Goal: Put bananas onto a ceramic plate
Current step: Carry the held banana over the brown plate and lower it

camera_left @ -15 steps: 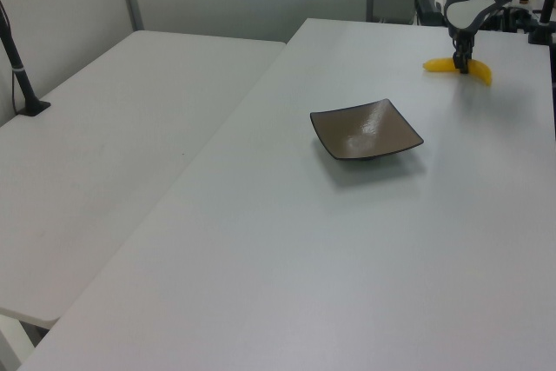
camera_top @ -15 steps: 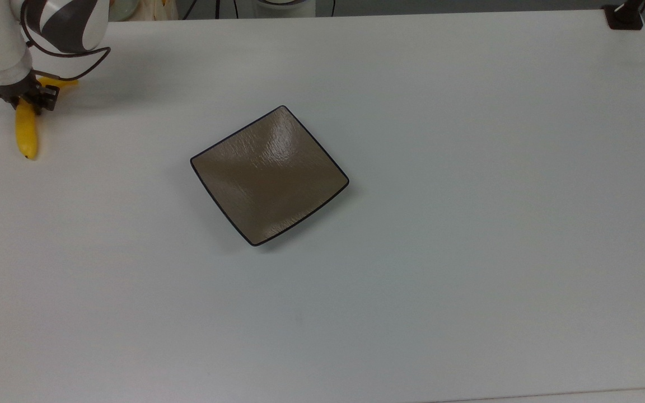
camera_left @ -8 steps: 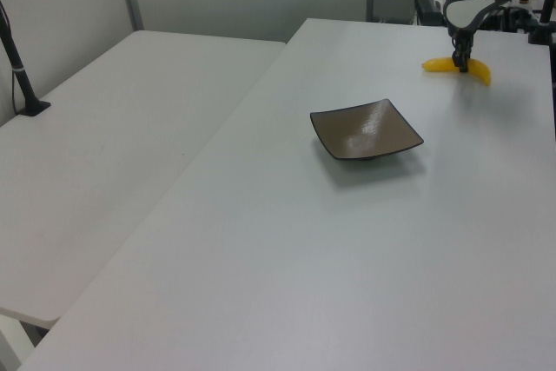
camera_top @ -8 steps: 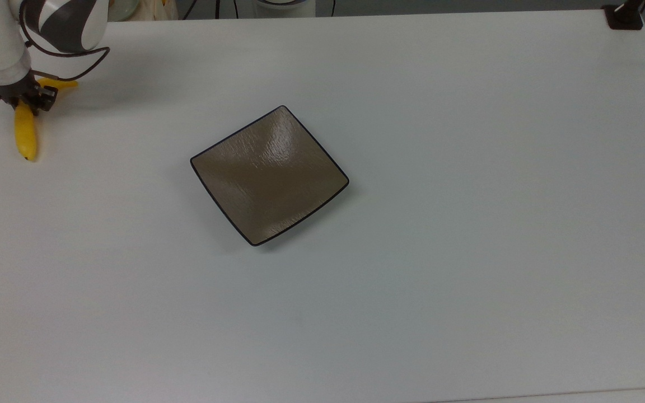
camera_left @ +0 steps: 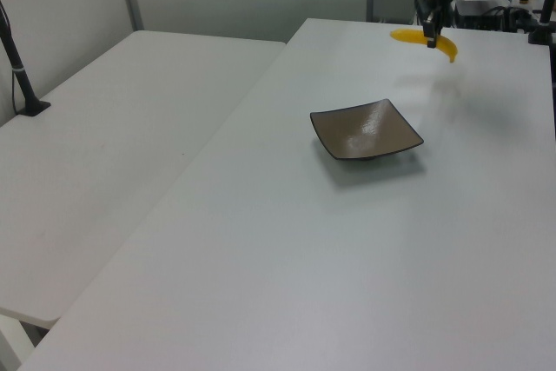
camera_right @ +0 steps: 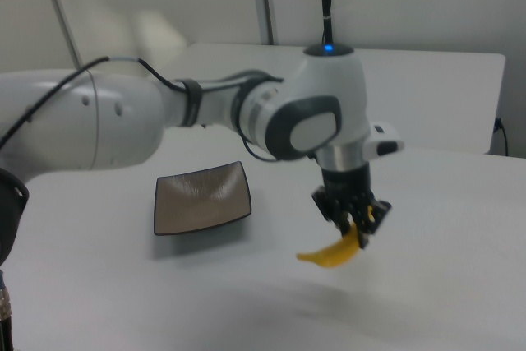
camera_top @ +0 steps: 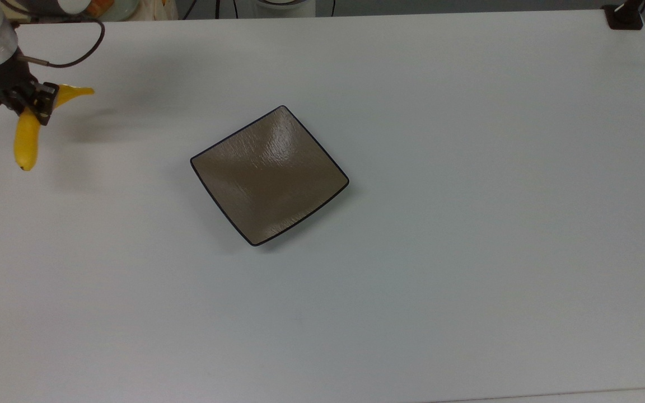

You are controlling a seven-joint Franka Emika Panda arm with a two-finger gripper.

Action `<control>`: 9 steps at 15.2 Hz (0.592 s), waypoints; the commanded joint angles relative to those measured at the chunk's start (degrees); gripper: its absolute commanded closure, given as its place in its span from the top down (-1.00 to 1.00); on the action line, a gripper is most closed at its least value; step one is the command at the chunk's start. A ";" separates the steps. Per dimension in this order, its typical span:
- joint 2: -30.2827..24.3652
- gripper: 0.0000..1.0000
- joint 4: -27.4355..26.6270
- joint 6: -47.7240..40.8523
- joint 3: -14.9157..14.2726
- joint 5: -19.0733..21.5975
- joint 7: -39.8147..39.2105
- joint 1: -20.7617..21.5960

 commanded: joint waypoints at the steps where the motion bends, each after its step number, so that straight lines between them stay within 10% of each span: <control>1: -3.64 -0.51 0.06 -5.13 5.75 2.87 7.11 -0.49; 9: -3.56 -0.51 -0.03 -7.08 20.01 4.29 28.22 3.46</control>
